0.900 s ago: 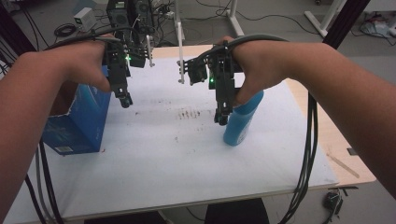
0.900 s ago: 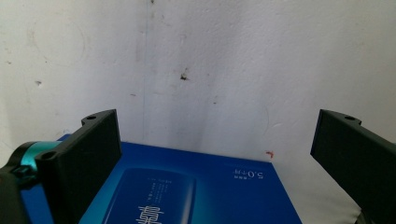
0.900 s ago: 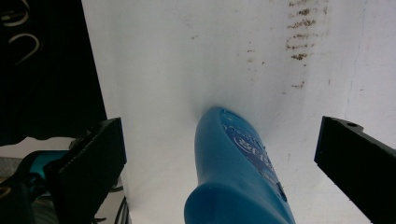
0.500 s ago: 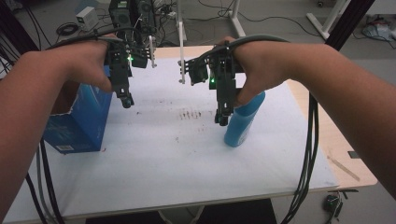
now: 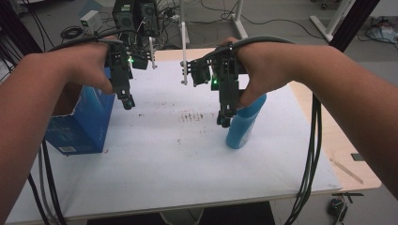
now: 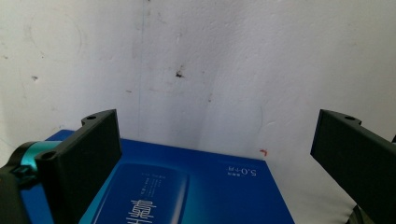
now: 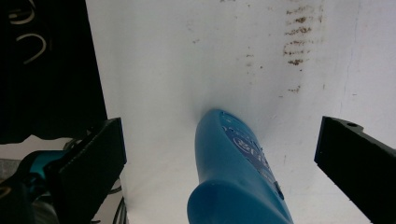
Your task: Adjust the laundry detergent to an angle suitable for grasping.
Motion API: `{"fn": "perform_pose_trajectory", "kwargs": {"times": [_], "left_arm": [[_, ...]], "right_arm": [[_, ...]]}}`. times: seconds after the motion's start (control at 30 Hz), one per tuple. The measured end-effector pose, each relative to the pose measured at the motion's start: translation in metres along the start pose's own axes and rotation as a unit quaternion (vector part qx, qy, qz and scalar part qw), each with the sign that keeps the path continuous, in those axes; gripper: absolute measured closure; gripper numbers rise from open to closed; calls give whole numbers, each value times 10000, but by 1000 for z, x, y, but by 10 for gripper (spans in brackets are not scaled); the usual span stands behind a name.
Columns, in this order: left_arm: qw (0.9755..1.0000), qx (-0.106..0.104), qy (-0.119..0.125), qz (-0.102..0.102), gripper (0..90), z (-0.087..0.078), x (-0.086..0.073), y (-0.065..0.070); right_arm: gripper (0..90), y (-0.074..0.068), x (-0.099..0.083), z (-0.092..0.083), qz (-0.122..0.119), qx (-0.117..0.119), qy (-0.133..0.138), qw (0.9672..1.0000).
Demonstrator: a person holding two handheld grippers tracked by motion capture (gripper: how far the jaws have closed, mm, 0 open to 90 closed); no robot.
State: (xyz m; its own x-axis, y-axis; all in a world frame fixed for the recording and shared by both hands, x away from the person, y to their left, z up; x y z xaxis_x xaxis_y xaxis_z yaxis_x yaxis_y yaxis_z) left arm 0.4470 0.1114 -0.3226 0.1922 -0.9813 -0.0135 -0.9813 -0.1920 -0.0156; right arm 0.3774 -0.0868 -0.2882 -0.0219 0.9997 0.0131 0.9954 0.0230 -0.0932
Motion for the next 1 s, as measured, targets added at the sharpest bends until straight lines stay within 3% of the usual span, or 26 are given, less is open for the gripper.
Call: {"fn": "perform_pose_trajectory", "kwargs": {"times": [0.17,0.23,0.47,0.7,0.73,0.77,1.0], "left_arm": [[10000,-6,-56,21,18,-2,0,2],[10000,13,-63,-64,18,-2,0,4],[9999,58,-82,69,18,-7,0,10],[9999,113,-64,-12,18,-10,-4,11],[9999,113,-64,-12,18,-10,-4,11],[9999,140,-50,16,18,-10,-4,11],[9999,87,-64,-9,18,-12,-5,11]], "right_arm": [[13,-8,-3,-8,21,-90,22,10000],[13,-13,-10,-18,74,-169,146,9997],[13,-20,-33,-34,284,-313,280,9987],[12,-26,-81,-48,682,-437,381,9960],[12,-26,-81,-48,682,-437,381,9960],[12,-28,-97,-49,817,-458,354,9950],[12,-32,-141,-41,1249,-452,255,9908]]}}
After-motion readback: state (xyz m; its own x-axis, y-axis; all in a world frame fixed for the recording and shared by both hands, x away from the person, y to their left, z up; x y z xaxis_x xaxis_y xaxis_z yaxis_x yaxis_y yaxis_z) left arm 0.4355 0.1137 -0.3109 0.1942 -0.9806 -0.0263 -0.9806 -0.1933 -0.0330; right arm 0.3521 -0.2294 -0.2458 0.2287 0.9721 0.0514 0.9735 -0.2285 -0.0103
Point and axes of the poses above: each handheld gripper's, and its own axes: z roughly forward along the jaws, x roughly out of its top, y roughly to its right, the point moved 2 cm from there along z, roughly forward along the jaws, and after that the axes turned 2 degrees about x, right-handed, at the moved point
